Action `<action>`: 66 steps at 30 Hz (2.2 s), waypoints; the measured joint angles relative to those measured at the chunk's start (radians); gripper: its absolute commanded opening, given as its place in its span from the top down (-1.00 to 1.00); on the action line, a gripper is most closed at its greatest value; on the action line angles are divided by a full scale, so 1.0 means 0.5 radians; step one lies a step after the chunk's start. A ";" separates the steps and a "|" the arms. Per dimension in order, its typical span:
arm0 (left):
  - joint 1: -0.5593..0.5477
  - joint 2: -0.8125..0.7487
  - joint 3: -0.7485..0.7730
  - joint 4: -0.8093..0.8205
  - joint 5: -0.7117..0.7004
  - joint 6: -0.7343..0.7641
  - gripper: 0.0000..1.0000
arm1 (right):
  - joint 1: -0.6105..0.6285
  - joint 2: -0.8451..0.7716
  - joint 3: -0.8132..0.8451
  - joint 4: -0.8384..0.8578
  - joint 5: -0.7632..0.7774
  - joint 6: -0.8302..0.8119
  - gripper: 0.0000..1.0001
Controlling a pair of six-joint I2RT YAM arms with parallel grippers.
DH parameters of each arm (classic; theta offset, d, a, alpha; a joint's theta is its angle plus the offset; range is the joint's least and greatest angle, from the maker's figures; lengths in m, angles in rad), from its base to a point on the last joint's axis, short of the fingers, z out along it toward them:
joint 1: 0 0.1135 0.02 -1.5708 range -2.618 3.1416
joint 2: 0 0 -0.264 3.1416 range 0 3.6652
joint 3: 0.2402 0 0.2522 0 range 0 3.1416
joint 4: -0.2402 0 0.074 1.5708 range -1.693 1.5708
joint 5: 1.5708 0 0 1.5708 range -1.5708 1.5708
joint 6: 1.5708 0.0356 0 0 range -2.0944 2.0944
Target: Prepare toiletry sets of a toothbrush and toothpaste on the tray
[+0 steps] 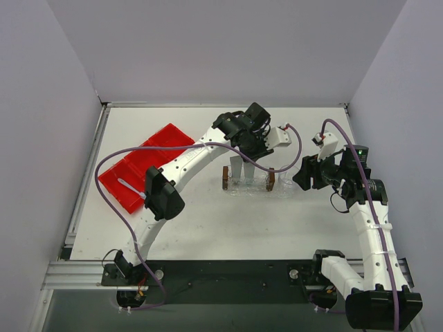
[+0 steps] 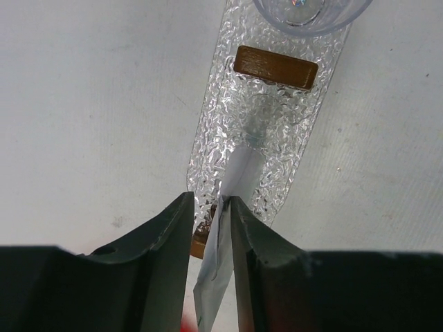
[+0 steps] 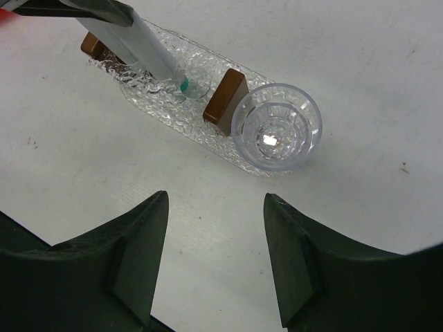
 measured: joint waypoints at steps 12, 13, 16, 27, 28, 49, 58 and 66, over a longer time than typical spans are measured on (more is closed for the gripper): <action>0.000 -0.005 0.000 0.022 -0.030 -0.008 0.23 | -0.001 0.000 0.000 0.000 -0.001 0.000 -0.05; 0.000 -0.006 0.000 0.027 -0.030 -0.008 0.23 | -0.001 0.000 0.000 0.000 -0.001 0.000 -0.05; 0.000 -0.020 0.000 0.038 -0.030 -0.014 0.22 | -0.001 0.000 0.000 0.000 -0.001 0.000 -0.05; -0.004 -0.078 0.000 0.075 -0.015 -0.060 0.01 | -0.001 0.000 0.000 0.000 -0.001 0.001 -0.05; -0.004 -0.083 -0.001 0.076 -0.014 -0.068 0.00 | -0.001 0.000 0.000 0.000 -0.002 0.001 -0.05; 0.040 -0.736 -0.581 0.347 0.091 -0.186 -0.05 | -0.001 0.000 0.000 0.000 -0.017 0.004 -0.05; 0.205 -1.170 -1.225 0.613 0.110 -0.243 -0.10 | 0.009 0.006 0.002 -0.002 -0.051 0.005 -0.05; 0.534 -1.676 -1.738 0.862 0.114 -0.316 -0.22 | 0.344 0.178 0.195 -0.023 0.140 -0.020 -0.03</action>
